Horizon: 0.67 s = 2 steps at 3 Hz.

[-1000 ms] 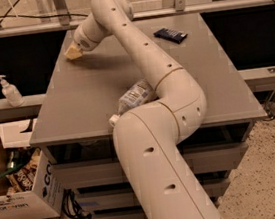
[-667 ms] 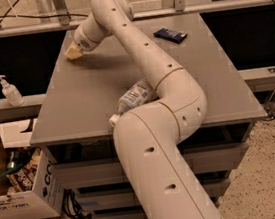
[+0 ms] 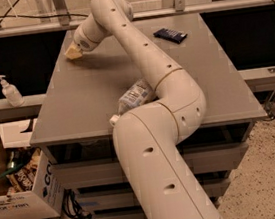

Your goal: Pick redbull can

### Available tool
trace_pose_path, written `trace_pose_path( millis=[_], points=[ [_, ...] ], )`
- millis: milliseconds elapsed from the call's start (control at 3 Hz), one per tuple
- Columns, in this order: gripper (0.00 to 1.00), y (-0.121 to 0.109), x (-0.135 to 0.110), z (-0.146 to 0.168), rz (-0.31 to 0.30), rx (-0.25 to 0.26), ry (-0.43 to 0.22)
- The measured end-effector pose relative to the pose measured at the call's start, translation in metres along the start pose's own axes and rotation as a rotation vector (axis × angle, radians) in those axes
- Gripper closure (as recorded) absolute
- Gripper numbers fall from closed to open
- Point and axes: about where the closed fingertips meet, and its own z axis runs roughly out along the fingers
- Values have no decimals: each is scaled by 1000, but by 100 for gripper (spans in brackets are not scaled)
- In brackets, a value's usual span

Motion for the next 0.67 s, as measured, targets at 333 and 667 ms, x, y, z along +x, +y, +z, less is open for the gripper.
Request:
trace_pose_path(
  millis=[333, 667],
  points=[
    [13, 0, 0, 0, 0, 0, 0],
    [0, -1, -2, -2, 0, 0, 0]
  ],
)
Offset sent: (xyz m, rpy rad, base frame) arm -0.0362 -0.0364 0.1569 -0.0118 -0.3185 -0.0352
